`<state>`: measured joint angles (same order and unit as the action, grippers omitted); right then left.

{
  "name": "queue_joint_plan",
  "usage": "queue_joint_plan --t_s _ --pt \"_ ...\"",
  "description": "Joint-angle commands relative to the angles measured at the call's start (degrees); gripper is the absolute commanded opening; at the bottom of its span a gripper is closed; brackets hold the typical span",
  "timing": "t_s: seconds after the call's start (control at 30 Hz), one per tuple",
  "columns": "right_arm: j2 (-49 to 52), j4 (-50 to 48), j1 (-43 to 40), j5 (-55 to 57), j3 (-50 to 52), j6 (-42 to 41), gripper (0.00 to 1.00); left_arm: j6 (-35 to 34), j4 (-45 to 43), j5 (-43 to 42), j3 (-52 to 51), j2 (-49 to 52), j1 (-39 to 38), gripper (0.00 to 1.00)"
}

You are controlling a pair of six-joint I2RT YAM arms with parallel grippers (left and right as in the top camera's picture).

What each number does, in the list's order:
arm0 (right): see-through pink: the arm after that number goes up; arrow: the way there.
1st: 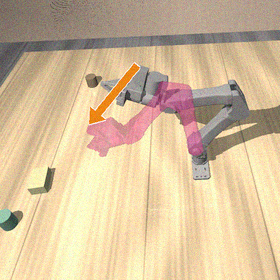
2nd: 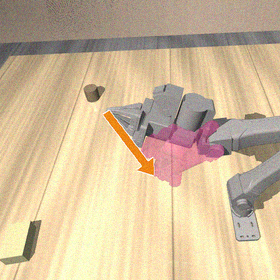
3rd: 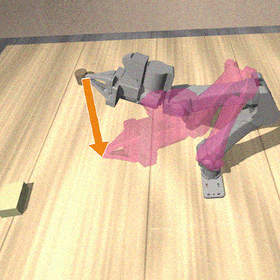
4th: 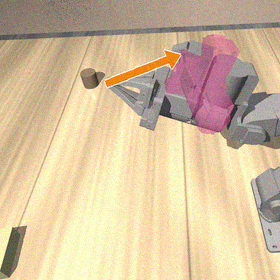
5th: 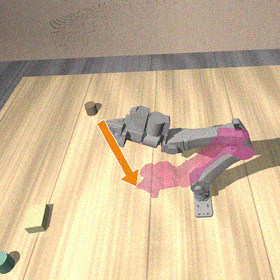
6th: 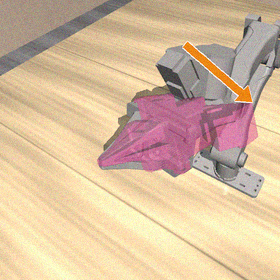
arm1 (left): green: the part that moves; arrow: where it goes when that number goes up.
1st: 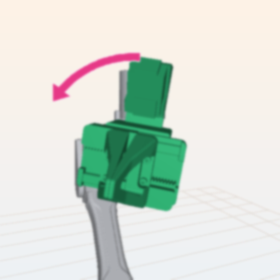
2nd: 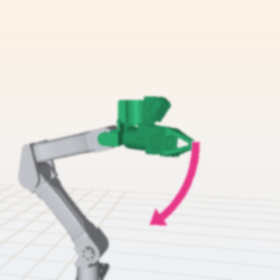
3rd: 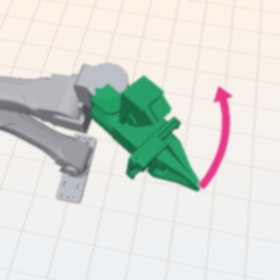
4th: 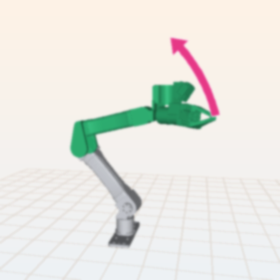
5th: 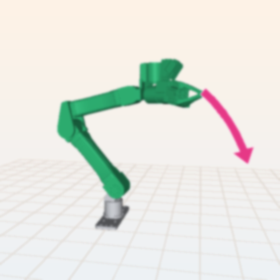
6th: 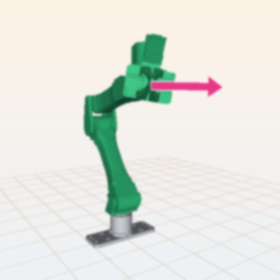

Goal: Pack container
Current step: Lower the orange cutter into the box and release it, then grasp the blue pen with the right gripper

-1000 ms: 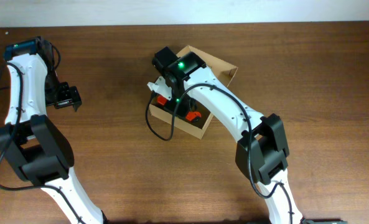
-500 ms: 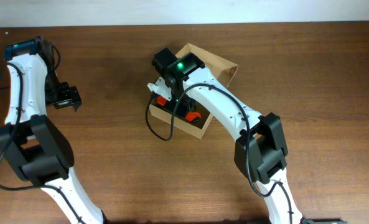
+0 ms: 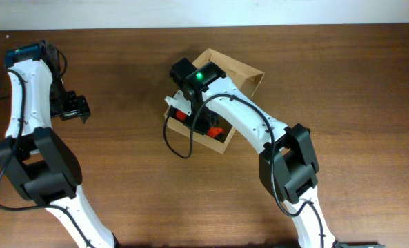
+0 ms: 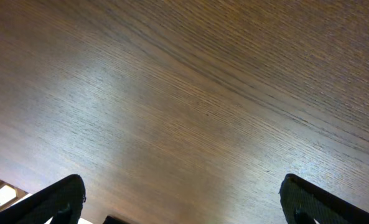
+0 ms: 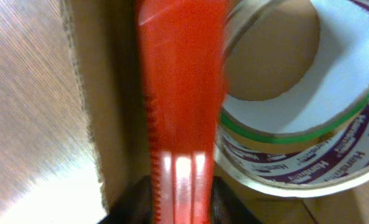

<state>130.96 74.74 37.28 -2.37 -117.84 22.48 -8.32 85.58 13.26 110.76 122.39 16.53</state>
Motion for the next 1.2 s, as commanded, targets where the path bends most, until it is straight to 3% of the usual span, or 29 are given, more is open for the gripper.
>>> queue_joint_plan --t_s 0.0,0.23,0.4,0.57,0.7,0.87,1.17 --pt "0.0 0.0 0.2 1.8 0.5 0.0 0.37 0.7 -0.1 -0.4 -0.3 -0.5 0.1 1.0" --pt "-8.5 2.0 0.2 7.8 -1.5 -1.5 0.41 0.7 -0.1 -0.4 -0.3 -0.5 0.1 1.0" --pt "-23.3 2.6 -0.8 16.1 -1.4 -4.2 0.46 0.7 -0.1 -0.4 -0.3 -0.5 0.1 1.0" --pt "-38.3 1.8 -9.4 16.6 1.2 -8.4 0.51 0.7 -0.1 -0.4 -0.3 -0.5 0.1 1.0" --pt "-46.8 0.1 -22.7 15.4 9.7 -14.5 0.5 0.7 -0.1 -0.4 -0.3 -0.5 0.1 1.0" --pt "-48.1 1.1 -37.2 3.1 23.5 -22.5 0.5 0.7 -0.1 -0.4 -0.3 -0.5 0.1 1.0" --pt "-43.1 -12.4 -38.8 -0.9 49.2 -27.7 0.5 0.7 -0.1 -0.4 -0.3 -0.5 0.1 1.0"
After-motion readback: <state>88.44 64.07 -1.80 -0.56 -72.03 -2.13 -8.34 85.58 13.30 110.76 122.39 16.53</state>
